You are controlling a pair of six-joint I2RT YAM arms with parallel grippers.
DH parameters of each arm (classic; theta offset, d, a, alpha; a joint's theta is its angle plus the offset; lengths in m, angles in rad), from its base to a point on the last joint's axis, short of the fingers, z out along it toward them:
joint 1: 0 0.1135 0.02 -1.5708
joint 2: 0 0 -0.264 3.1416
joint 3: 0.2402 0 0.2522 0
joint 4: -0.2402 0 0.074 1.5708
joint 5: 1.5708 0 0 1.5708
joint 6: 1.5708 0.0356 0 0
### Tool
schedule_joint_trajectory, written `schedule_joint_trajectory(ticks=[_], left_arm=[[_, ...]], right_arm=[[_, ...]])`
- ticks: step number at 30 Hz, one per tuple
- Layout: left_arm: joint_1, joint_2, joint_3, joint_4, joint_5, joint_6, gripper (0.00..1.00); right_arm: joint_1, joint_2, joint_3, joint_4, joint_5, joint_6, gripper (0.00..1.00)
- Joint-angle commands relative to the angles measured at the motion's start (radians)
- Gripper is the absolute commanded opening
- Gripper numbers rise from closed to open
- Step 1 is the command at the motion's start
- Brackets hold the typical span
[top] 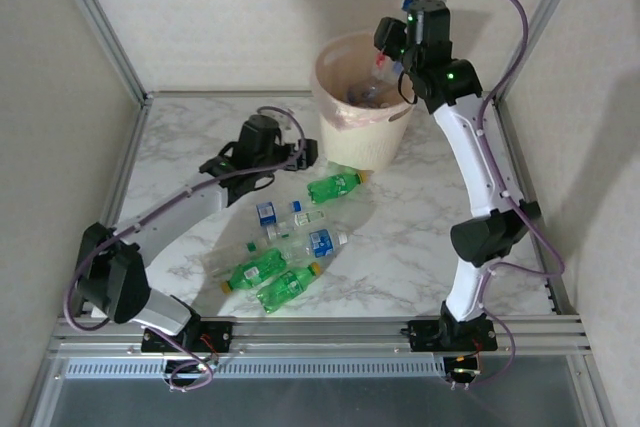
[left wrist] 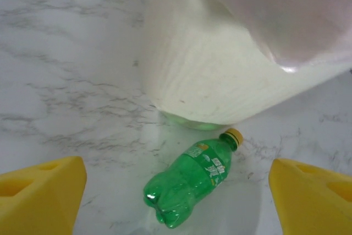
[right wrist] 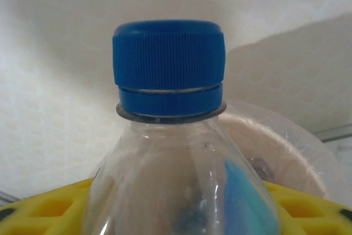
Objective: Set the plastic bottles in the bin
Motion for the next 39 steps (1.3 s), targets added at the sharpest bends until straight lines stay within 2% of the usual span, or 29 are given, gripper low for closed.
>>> schedule_joint_trajectory(ticks=[1, 4, 7, 13, 18, 27, 39], left_arm=[[-0.035, 0.067, -0.037, 0.092, -0.027, 0.154, 0.89], [-0.047, 0.123, -0.043, 0.113, 0.016, 0.231, 0.93], [-0.06, 0.179, -0.04, 0.121, 0.032, 0.295, 1.0], [-0.073, 0.286, -0.007, 0.129, 0.041, 0.377, 1.0], [-0.089, 0.35, 0.018, 0.106, 0.066, 0.428, 1.0], [-0.103, 0.44, 0.059, 0.114, 0.033, 0.479, 1.0], [-0.116, 0.538, 0.17, 0.032, 0.035, 0.52, 0.86]], right_arm=[[-0.028, 0.052, 0.1, -0.021, -0.054, 0.013, 0.79], [-0.03, 0.052, 0.121, -0.036, -0.082, 0.002, 0.83], [-0.028, -0.016, 0.045, -0.01, -0.104, 0.005, 0.83], [-0.002, -0.226, -0.195, 0.035, -0.112, 0.027, 0.84], [0.016, -0.374, -0.329, 0.017, -0.081, 0.063, 0.86], [0.054, -0.498, -0.381, -0.072, -0.003, 0.098, 0.86], [0.065, -0.572, -0.422, -0.129, 0.042, 0.127, 0.83]])
